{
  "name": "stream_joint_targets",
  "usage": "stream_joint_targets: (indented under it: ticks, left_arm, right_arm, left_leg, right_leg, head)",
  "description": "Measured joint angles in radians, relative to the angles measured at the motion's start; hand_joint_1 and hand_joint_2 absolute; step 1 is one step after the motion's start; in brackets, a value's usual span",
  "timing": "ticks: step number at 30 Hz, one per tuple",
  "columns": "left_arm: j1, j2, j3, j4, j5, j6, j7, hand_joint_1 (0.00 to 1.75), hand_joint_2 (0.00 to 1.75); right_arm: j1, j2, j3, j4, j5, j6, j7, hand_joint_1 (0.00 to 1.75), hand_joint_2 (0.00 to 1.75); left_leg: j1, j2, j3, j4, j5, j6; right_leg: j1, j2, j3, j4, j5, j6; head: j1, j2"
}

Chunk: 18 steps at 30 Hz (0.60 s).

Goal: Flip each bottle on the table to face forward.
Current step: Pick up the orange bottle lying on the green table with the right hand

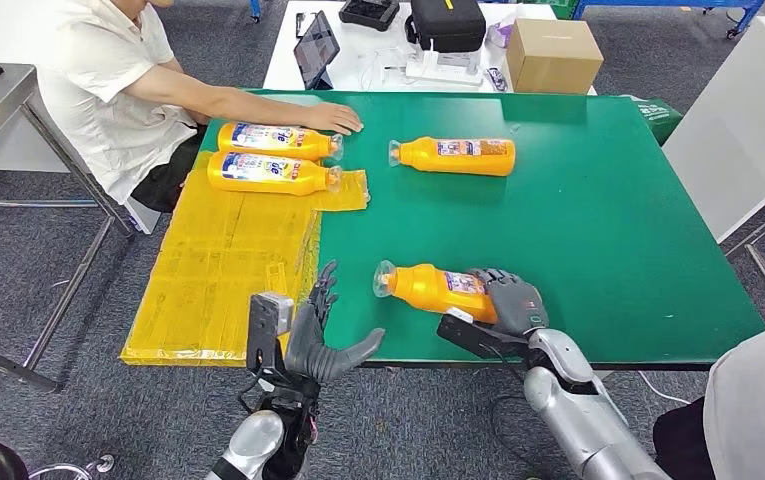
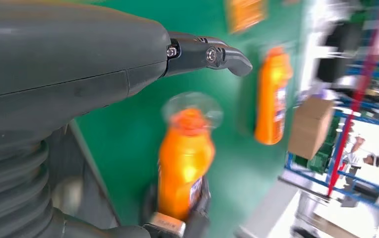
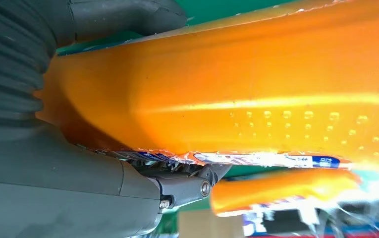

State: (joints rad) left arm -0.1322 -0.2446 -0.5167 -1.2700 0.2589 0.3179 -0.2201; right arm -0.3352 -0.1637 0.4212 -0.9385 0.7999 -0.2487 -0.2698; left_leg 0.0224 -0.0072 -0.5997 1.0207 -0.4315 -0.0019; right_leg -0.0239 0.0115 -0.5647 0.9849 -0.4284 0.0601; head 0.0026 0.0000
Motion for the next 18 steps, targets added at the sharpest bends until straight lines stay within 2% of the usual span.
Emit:
stream_joint_targets:
  ticks: [3,5,12,18]
  left_arm:
    - [0.003,-0.001,0.004,0.023,0.209,-0.008,-0.003,0.0,1.75]
    - [0.006,0.003,-0.005,0.032,0.266,-0.009,-0.013,0.0,1.75]
    - [0.007,0.041,-0.088,0.043,0.297,-0.036,-0.013,0.0,1.75]
    - [0.004,0.052,-0.124,0.031,0.238,0.001,-0.083,0.0,1.75]
  right_arm:
    - [0.022,0.036,-0.019,-0.025,-0.111,-0.041,-0.071,1.75,1.75]
    - [0.04,0.059,-0.031,-0.047,-0.168,-0.064,-0.098,1.75,1.75]
    - [0.083,0.12,-0.052,-0.112,-0.273,-0.078,-0.145,1.75,1.75]
    - [0.106,0.16,-0.041,-0.129,-0.283,-0.06,-0.153,1.75,1.75]
  left_leg:
    - [0.0,0.0,-0.002,0.0,0.001,0.0]
    - [0.0,-0.001,-0.005,0.0,0.001,0.0]
    - [0.0,-0.003,-0.014,0.0,0.002,0.0]
    - [0.0,-0.003,-0.017,0.0,0.002,0.0]
  right_leg:
    - [0.0,0.0,-0.002,0.0,0.0,0.0]
    - [0.0,-0.001,-0.004,0.0,0.0,0.0]
    - [-0.001,-0.001,-0.012,0.001,0.0,0.0]
    - [-0.001,-0.001,-0.015,0.001,0.0,0.0]
  head:
    - [0.0,0.0]
    - [0.0,0.0]
    - [0.0,0.0]
    - [0.0,0.0]
